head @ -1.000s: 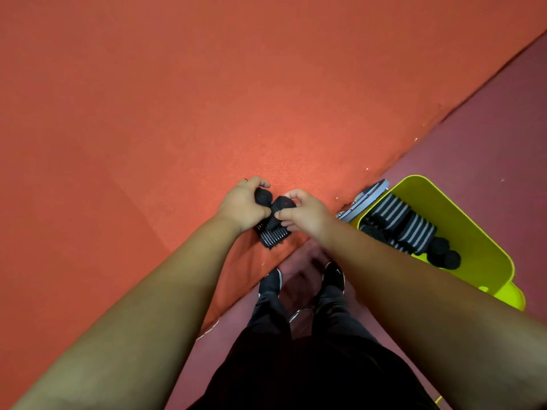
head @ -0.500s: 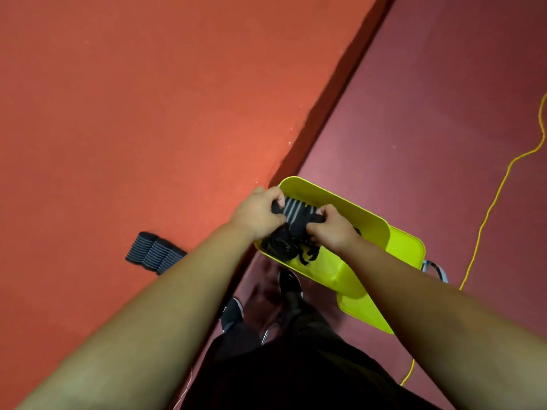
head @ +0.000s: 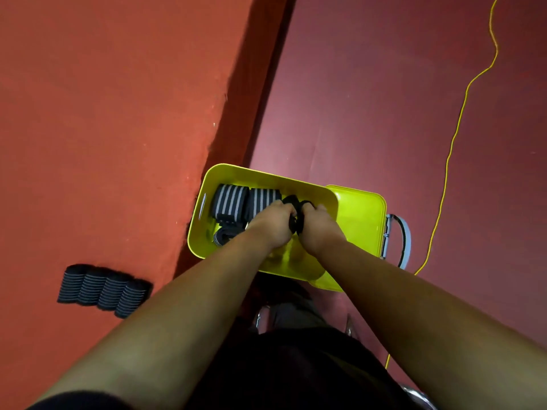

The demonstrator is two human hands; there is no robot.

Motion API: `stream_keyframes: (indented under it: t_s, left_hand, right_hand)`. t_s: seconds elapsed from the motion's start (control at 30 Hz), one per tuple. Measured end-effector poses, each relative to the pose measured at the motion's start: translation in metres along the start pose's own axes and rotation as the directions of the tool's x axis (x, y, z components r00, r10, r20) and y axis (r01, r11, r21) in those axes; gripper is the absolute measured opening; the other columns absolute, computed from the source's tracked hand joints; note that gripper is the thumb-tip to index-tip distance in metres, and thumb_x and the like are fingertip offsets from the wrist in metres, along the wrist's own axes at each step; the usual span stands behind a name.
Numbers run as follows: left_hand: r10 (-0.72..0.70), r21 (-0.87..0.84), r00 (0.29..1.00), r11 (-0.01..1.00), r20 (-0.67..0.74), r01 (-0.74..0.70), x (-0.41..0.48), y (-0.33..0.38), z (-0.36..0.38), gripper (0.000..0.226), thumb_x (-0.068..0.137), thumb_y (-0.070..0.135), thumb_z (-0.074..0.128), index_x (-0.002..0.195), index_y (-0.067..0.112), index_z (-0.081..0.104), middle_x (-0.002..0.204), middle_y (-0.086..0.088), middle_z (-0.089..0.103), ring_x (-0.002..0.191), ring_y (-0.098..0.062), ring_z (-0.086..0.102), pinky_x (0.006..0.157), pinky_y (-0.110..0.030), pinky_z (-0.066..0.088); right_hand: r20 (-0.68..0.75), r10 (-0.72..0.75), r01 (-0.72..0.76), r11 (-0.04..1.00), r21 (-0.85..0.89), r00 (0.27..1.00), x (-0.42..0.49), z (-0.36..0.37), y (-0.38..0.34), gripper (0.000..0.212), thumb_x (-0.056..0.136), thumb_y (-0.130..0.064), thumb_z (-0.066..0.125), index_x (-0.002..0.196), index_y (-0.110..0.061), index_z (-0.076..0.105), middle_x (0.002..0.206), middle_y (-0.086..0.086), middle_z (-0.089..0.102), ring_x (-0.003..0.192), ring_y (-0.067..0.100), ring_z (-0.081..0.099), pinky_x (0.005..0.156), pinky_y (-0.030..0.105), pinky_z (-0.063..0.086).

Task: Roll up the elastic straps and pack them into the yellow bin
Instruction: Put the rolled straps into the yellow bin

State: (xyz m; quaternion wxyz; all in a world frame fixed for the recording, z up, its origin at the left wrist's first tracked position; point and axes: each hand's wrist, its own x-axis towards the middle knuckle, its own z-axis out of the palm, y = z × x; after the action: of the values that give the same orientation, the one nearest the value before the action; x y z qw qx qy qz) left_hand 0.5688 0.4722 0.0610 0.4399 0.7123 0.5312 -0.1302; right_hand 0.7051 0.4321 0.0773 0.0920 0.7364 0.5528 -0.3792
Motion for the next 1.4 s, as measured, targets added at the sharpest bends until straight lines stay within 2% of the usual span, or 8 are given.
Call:
stream_keyframes:
  t_s: [0.37,0.5,0.73,0.83,0.93,1.17,1.33,1.4]
  left_hand:
    - [-0.039,-0.025,0.996,0.999,-0.083,0.037,0.037,-0.003,0.021,0.032,0.090,-0.003,0.063,0.108,0.018,0.045,0.110,-0.004,0.051,0.092,-0.030,0.057,0.076,-0.043,0.042]
    - [-0.018,0.095,0.998,0.995,-0.057,0.023,0.039,-0.006,0.026,0.017,0.093,-0.001,0.063,0.099,0.015,0.062,0.121,-0.007,0.054,0.096,-0.034,0.063,0.082,-0.046,0.053]
    - [-0.113,0.054,0.992,0.992,-0.050,0.116,0.036,-0.013,0.034,0.040,0.095,-0.006,0.062,0.131,0.012,0.058,0.129,-0.010,0.060,0.104,-0.035,0.067,0.095,-0.052,0.059]
    - [-0.151,-0.024,0.988,0.988,-0.017,0.151,0.031,-0.016,0.027,0.043,0.095,-0.005,0.063,0.135,0.012,0.062,0.136,-0.010,0.061,0.115,-0.033,0.065,0.103,-0.042,0.055]
    - [-0.105,-0.079,0.985,0.992,-0.138,0.095,0.013,-0.023,0.016,0.036,0.097,-0.004,0.059,0.126,0.014,0.071,0.139,-0.006,0.058,0.119,-0.029,0.063,0.106,-0.037,0.051]
    - [-0.212,-0.291,0.914,0.950,-0.345,0.111,-0.043,-0.055,-0.025,0.023,0.096,0.003,0.062,0.108,0.015,0.077,0.122,-0.005,0.069,0.111,-0.025,0.068,0.099,-0.025,0.046]
    - [-0.357,-0.438,0.824,0.886,-0.439,0.151,-0.099,-0.099,-0.049,0.022,0.095,0.001,0.063,0.106,0.014,0.078,0.104,0.001,0.063,0.082,-0.018,0.060,0.074,-0.019,0.037]
    - [-0.429,-0.494,0.778,0.851,-0.459,0.178,-0.126,-0.122,-0.051,0.023,0.095,0.001,0.061,0.103,0.016,0.077,0.102,0.002,0.063,0.078,-0.018,0.060,0.074,-0.023,0.042]
  right_hand:
    - [0.077,0.113,-0.120,0.988,0.101,0.991,0.039,0.017,0.006,0.042,0.104,-0.014,0.059,0.145,-0.010,0.050,0.144,0.023,0.043,0.122,0.046,0.063,0.106,0.048,0.049]
    - [0.093,0.158,-0.166,0.983,0.084,0.983,0.046,0.022,0.010,0.039,0.105,-0.018,0.060,0.143,-0.013,0.052,0.146,0.021,0.042,0.124,0.046,0.063,0.105,0.047,0.049]
    - [0.123,0.165,-0.170,0.985,0.033,0.979,0.051,0.026,0.011,0.048,0.106,-0.016,0.059,0.153,-0.015,0.049,0.150,0.021,0.042,0.129,0.043,0.060,0.107,0.046,0.050]
    - [0.140,0.163,-0.165,0.986,0.003,0.977,0.050,0.021,0.009,0.050,0.104,-0.014,0.060,0.152,-0.011,0.047,0.149,0.023,0.045,0.131,0.041,0.058,0.106,0.043,0.049]
    - [0.137,0.150,-0.149,0.989,-0.015,0.979,0.045,0.010,-0.002,0.047,0.107,-0.013,0.058,0.151,-0.005,0.045,0.151,0.022,0.048,0.136,0.039,0.054,0.109,0.041,0.047]
    - [0.155,-0.022,0.011,0.997,0.070,0.988,0.036,-0.010,-0.069,0.027,0.106,-0.017,0.056,0.123,-0.004,0.073,0.127,0.021,0.072,0.122,0.039,0.067,0.091,0.034,0.050]
    - [0.140,-0.211,0.178,0.960,0.215,0.968,0.020,0.008,-0.147,0.018,0.100,-0.030,0.056,0.094,-0.017,0.067,0.104,0.011,0.077,0.108,0.038,0.072,0.098,0.045,0.059]
    - [0.171,-0.260,0.213,0.944,0.250,0.950,0.020,0.028,-0.174,0.023,0.090,-0.035,0.053,0.089,-0.017,0.067,0.096,0.011,0.079,0.099,0.039,0.075,0.093,0.051,0.062]
